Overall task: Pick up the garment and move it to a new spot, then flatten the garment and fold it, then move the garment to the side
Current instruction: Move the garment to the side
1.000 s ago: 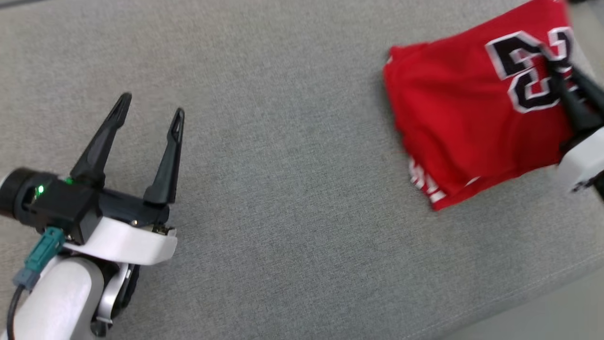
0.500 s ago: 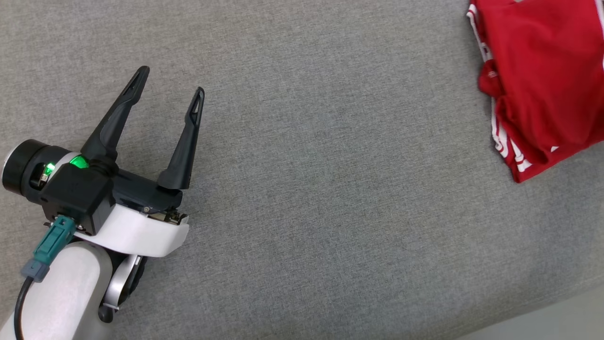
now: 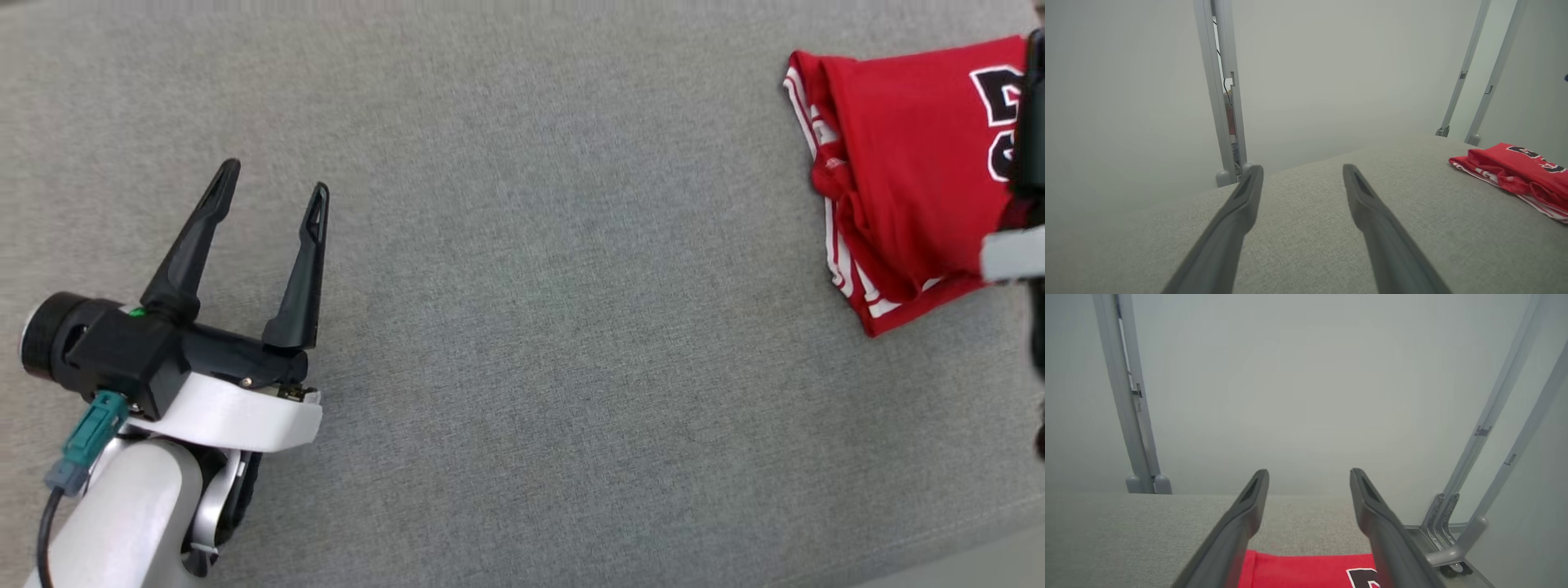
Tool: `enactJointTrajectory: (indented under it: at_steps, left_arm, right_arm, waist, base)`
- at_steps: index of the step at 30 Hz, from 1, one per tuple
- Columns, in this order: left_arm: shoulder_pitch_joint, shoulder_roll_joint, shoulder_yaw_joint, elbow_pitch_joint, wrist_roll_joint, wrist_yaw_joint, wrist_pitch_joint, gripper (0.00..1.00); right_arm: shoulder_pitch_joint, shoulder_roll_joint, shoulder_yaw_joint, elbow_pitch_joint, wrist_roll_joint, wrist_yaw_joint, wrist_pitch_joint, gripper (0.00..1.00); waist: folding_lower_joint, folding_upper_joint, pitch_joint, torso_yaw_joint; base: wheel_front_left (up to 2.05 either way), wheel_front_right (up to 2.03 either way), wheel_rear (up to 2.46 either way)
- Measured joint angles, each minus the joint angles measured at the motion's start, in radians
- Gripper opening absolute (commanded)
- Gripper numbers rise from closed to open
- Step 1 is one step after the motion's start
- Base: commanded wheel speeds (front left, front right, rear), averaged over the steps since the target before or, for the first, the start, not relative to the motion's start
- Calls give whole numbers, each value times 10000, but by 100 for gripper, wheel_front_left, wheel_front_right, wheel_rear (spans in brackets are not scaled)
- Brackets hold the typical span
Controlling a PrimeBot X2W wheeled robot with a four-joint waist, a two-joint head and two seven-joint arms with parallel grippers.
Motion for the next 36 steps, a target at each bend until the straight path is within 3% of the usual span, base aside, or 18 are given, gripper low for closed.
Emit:
enactJointTrajectory:
  at_steps: [7, 11, 23, 36]
  left_arm:
    - [493, -222, 136, 105, -276, 224, -244, 100]
    - [1014, -182, 320, 184, -378, 426, -351, 100]
    - [2454, -257, 453, 456, -591, 899, -504, 100]
    - [3622, -215, 416, 387, -740, 1333, -347, 100]
  right_arm:
    - [2278, 1685, 67, -2525, -585, 0, 178, 100]
    - [3428, 2173, 692, -3281, -671, 0, 550, 100]
    - [5467, 2360, 997, -3392, -541, 0, 1145, 100]
    - [6552, 2366, 314, -3710, -520, 0, 1459, 100]
  waist:
    - [0, 0, -931, 543]
    - [0, 0, -1434, 908]
    - [0, 0, -3081, 1566]
    - [-1, 0, -4242, 1774]
  base:
    - [0, 0, 0]
    - [0, 0, 0]
    - [0, 0, 0]
    - [0, 0, 0]
